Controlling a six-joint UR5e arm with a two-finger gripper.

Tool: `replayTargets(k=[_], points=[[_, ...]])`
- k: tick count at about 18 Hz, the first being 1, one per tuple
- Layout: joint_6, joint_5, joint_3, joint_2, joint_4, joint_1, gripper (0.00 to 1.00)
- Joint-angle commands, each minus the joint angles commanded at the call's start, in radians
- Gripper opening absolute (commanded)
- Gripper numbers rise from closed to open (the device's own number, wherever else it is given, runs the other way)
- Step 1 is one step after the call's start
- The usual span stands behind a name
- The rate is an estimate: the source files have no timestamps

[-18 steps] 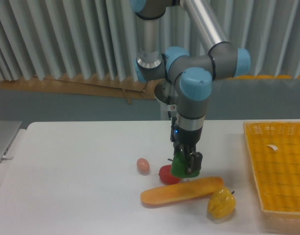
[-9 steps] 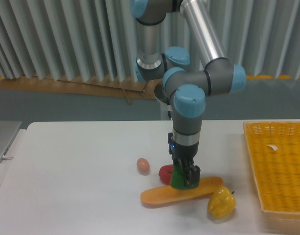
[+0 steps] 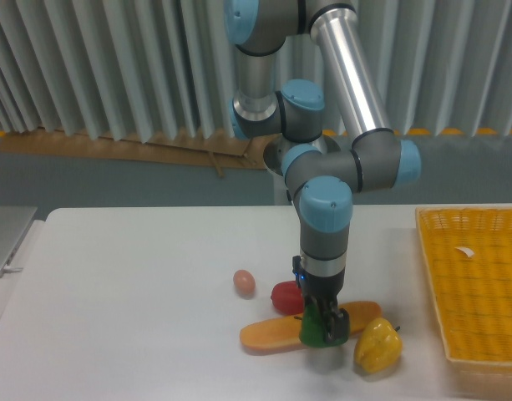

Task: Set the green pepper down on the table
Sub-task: 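Lower the green pepper onto the table beside the yellow pepper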

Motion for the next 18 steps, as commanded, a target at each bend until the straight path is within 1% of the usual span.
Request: replayTargets(k=[2,5,11,18], points=[[-0.005,0.003,-0.002,-0.005,0.003,-0.002,0.42],[-0.031,0.0,0.015,0.004,0.003,-0.005,0.41],[-0.038,0.035,0.032,-0.034,0.008,-0.015,0.4],[-0.044,0.051,0.037,-0.043,0.011,-0.014,0.41]])
